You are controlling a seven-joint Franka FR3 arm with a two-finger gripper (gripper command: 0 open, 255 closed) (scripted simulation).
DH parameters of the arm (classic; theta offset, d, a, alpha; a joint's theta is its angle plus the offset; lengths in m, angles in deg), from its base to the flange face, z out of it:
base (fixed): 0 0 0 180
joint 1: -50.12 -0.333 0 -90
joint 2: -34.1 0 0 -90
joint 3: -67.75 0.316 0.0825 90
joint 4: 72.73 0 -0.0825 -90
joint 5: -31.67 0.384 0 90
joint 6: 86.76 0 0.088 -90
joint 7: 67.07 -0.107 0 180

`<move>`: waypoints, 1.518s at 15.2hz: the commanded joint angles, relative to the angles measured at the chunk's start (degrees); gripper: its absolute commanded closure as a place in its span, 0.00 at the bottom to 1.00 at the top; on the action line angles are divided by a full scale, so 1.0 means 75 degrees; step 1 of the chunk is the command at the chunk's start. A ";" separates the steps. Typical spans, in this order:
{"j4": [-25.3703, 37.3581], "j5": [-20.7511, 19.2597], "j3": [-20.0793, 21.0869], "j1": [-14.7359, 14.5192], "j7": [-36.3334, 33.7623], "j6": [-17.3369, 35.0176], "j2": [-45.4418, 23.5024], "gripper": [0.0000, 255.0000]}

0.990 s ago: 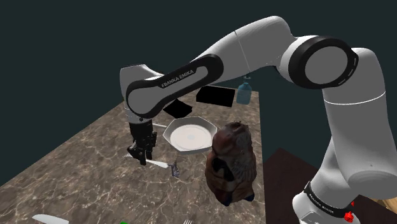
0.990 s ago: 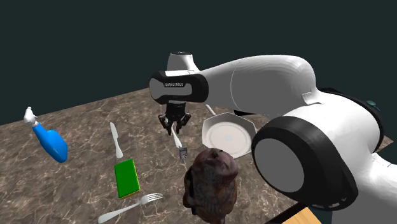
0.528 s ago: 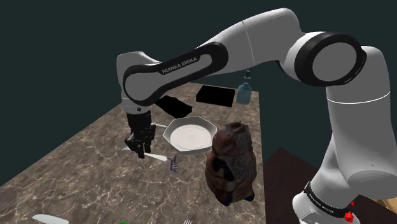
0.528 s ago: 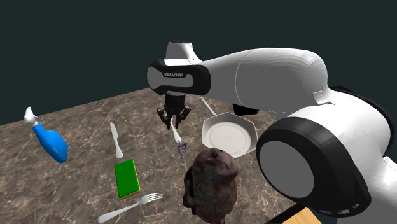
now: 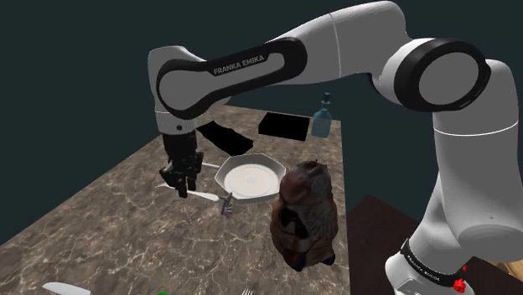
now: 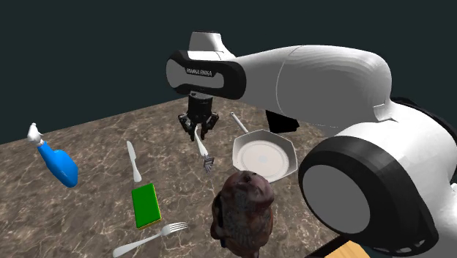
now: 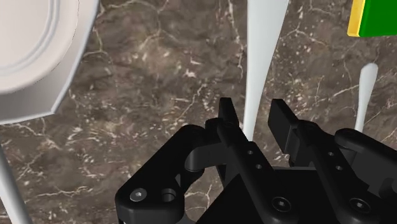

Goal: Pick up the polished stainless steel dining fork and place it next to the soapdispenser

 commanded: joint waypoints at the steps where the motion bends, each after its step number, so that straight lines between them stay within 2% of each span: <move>1: 0.0148 0.0006 0.0005 0.0004 -0.0019 -0.0186 0.0040 1.00; 13: 0.1302 -0.0003 0.0037 -0.0044 -0.0201 -0.1372 0.0092 1.00; 23: 0.2688 -0.0075 0.0056 -0.0166 -0.0401 -0.2510 -0.0140 1.00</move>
